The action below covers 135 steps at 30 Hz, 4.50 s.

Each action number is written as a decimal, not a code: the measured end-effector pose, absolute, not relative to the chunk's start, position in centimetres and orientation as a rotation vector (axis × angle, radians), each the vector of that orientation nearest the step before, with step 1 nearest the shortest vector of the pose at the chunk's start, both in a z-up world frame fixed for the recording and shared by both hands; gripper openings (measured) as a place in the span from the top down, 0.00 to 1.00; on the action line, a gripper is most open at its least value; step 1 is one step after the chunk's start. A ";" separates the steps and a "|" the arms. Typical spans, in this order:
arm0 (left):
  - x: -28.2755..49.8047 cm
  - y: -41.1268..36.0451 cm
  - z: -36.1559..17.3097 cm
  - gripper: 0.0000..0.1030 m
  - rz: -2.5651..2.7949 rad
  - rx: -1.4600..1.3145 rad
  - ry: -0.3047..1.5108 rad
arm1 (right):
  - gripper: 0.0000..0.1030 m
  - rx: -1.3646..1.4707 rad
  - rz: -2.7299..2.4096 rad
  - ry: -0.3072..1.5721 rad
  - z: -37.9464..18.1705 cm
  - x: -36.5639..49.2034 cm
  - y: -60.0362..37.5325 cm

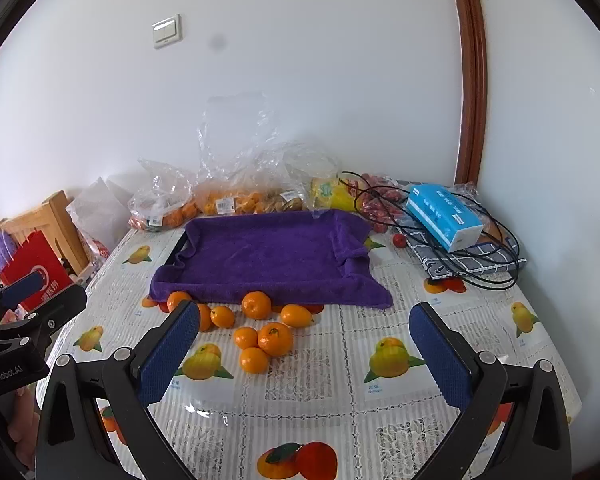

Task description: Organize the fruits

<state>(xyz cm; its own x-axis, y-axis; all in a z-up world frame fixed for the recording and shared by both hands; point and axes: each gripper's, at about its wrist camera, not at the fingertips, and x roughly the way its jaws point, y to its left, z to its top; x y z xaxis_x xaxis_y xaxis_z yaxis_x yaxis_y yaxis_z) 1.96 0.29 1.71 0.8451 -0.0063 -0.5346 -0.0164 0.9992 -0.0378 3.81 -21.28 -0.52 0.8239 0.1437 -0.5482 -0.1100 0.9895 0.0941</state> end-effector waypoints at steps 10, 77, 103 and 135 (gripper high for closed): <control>1.9 1.0 1.5 0.00 0.032 -0.077 0.560 | 0.00 0.032 0.128 0.588 -0.9 4.1 -21.0; 10.2 5.0 -3.2 0.00 -0.190 0.013 0.729 | 0.00 0.131 -0.020 0.640 -2.6 7.0 -18.0; 10.1 6.2 -9.6 0.01 0.061 -0.154 0.806 | 0.42 0.114 0.297 0.877 -14.6 14.4 -17.4; 13.6 6.6 -13.4 0.01 0.011 -0.196 0.854 | 0.56 0.058 0.328 0.885 -16.5 14.4 -20.1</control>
